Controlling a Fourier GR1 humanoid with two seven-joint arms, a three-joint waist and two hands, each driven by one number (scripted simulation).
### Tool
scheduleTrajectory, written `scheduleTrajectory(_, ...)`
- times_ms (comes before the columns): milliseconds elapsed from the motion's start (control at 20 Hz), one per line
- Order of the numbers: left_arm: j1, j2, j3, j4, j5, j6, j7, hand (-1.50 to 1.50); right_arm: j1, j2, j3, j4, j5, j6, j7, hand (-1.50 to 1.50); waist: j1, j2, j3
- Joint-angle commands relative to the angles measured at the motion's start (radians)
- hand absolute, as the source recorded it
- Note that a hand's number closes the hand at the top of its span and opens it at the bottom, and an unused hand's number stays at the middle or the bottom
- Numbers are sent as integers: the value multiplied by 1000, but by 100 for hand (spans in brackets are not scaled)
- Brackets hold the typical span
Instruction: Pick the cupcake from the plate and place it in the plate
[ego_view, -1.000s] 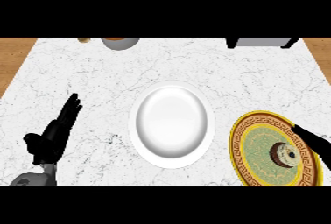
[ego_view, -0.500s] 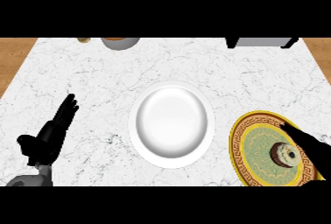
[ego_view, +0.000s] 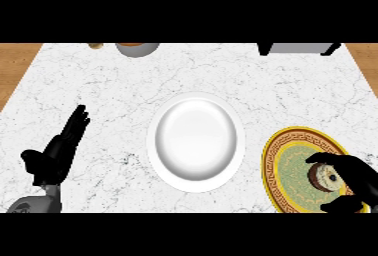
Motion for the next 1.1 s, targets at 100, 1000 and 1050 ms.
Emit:
scheduleTrajectory(100,-8,-10,17,-16,-24,-25,24,0,-66,53,8,105,65,-14,-82,150,1,1,2)
scheduleTrajectory(1000,81,1,84,6,-20,23,-31,0,534,505,-18,-390,318,-654,502,150,-132,-25,-9)
scheduleTrajectory(1050,85,7,87,2,-20,24,-23,0,582,506,37,-410,328,-679,511,150,-128,-25,-7)
